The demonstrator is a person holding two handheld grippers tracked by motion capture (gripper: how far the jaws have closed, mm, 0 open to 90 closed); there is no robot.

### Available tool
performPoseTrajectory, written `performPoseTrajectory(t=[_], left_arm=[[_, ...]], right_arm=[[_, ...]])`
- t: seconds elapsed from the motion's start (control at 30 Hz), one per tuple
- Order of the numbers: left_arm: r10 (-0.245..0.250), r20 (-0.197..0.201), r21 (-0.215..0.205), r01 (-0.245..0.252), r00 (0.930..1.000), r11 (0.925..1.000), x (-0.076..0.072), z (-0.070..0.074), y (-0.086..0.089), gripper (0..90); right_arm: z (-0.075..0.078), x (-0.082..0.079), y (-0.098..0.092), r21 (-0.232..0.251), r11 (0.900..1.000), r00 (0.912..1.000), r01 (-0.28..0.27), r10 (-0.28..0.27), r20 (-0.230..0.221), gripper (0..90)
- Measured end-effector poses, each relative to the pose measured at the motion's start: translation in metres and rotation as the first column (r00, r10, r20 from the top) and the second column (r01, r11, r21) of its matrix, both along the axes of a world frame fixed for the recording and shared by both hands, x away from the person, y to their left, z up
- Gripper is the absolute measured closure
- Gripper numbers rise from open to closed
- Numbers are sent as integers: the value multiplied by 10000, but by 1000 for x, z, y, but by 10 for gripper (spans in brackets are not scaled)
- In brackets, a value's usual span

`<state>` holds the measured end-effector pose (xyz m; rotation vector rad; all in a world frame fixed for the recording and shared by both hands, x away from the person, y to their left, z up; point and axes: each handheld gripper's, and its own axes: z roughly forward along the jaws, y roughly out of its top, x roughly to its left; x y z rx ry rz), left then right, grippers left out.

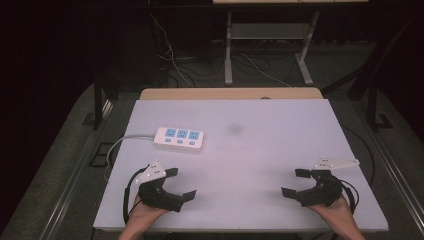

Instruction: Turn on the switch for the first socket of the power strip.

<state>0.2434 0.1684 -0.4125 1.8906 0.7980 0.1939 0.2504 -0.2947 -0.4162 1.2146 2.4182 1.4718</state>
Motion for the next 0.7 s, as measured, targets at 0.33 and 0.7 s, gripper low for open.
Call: performPoseTrajectory(t=[0.33,0.7], left_arm=[[36,-202,113,-34,9998,9999,7,7,1,0],[0,-641,235,15,9979,9997,16,13,7,0]], right_arm=[[0,0,-1,-9,10000,10000,15,-15,-8,3],[0,0,-2,2,10000,10000,65,-65,-33,3]])
